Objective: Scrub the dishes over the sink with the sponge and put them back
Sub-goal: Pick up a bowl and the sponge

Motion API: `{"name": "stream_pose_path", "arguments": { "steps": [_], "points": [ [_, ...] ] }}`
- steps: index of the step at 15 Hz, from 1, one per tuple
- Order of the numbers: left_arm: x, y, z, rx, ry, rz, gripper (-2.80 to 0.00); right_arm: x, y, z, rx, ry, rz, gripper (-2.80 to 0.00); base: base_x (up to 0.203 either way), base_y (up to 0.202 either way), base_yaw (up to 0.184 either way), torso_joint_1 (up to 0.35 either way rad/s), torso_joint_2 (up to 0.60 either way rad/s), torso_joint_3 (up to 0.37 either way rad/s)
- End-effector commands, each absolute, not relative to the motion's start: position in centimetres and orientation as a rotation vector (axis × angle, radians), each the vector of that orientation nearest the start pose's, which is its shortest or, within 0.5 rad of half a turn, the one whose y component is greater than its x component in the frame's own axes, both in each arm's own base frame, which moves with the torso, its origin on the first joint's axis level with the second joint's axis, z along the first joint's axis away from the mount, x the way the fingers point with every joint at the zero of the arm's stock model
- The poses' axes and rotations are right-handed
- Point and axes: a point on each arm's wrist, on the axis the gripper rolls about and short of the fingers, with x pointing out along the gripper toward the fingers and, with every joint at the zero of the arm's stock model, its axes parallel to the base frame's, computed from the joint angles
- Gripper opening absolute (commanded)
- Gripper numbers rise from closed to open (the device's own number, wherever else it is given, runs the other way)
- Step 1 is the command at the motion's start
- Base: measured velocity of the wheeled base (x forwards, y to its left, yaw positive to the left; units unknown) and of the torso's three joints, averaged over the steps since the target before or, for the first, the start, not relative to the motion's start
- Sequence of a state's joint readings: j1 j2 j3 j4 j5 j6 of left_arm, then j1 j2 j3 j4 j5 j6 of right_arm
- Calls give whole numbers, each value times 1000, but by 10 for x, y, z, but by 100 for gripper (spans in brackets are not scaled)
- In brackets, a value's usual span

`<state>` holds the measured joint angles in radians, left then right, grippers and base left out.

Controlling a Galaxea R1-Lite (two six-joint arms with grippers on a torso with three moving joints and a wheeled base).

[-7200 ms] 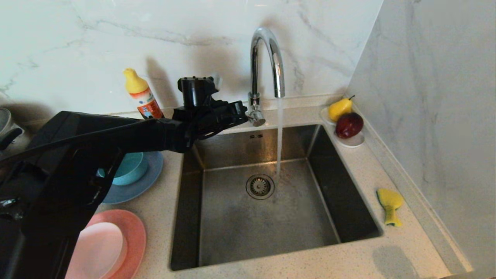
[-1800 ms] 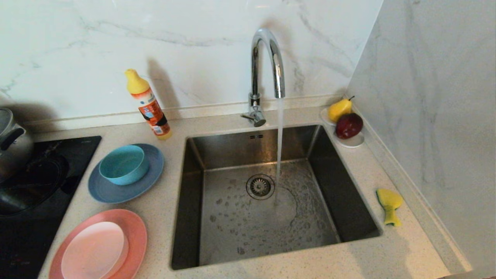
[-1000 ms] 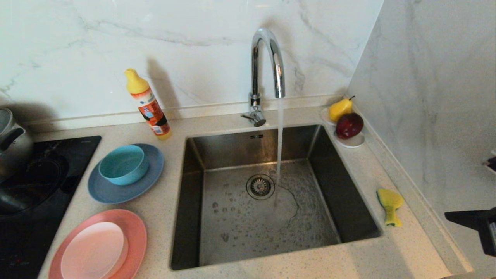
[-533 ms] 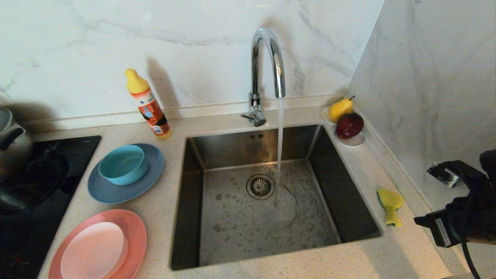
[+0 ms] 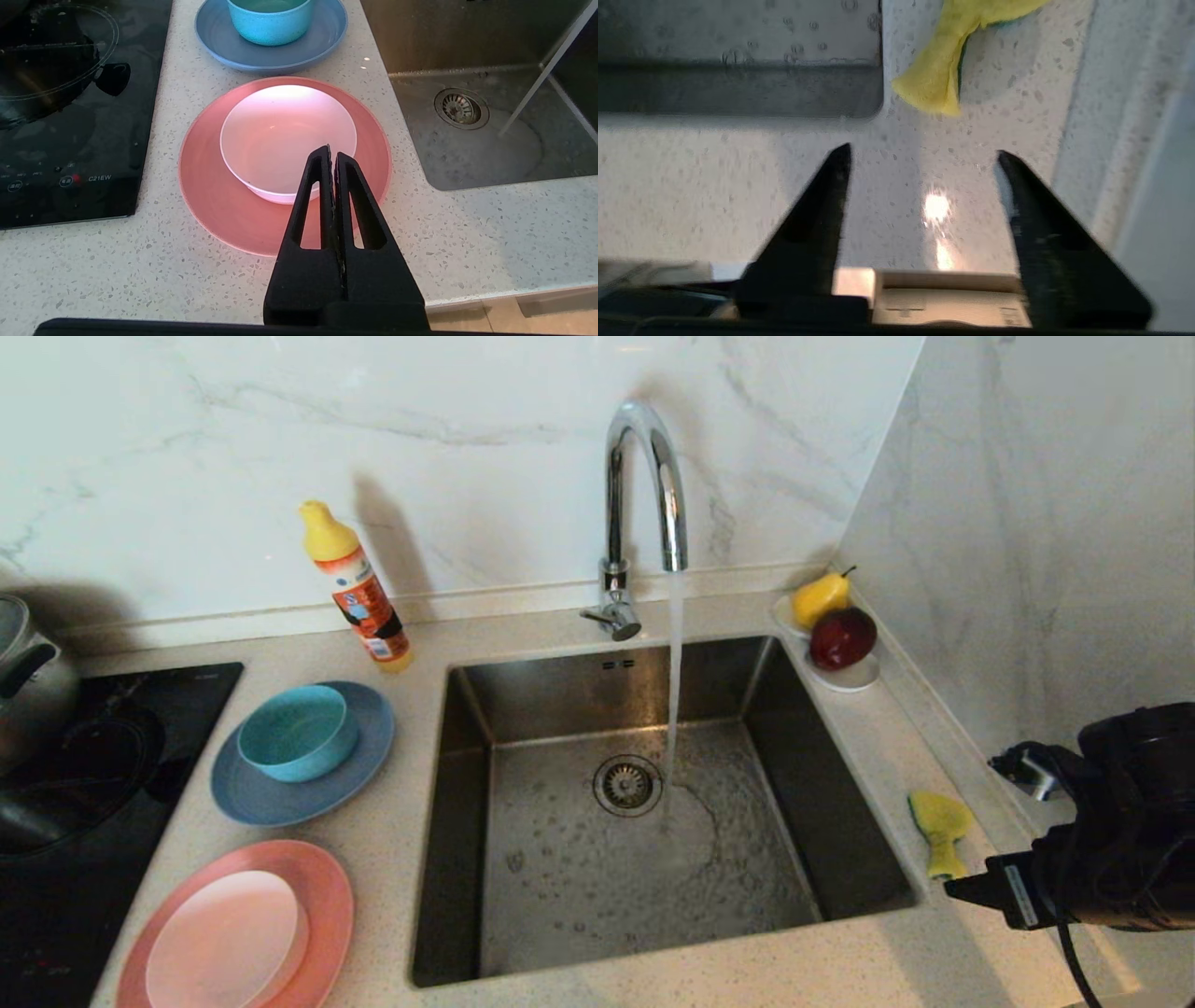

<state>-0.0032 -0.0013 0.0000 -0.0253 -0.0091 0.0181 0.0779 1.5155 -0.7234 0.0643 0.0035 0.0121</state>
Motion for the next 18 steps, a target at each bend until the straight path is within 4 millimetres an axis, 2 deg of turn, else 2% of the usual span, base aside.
{"name": "stream_pose_path", "arguments": {
  "steps": [1, 11, 18],
  "points": [
    [-21, 0, 73, 18, -6, -12, -280, 239, 19, 141, 1, 880, 48, 0, 0, 0, 0, 0, 0, 0],
    [-21, 0, 73, 18, -6, -12, -280, 281, 24, 131, 146, 903, -47, 0, 0, 0, 0, 0, 0, 0],
    [-21, 0, 73, 18, -6, -12, -280, 292, 24, 138, 158, 874, -51, 0, 0, 0, 0, 0, 0, 0]
  ]
}}
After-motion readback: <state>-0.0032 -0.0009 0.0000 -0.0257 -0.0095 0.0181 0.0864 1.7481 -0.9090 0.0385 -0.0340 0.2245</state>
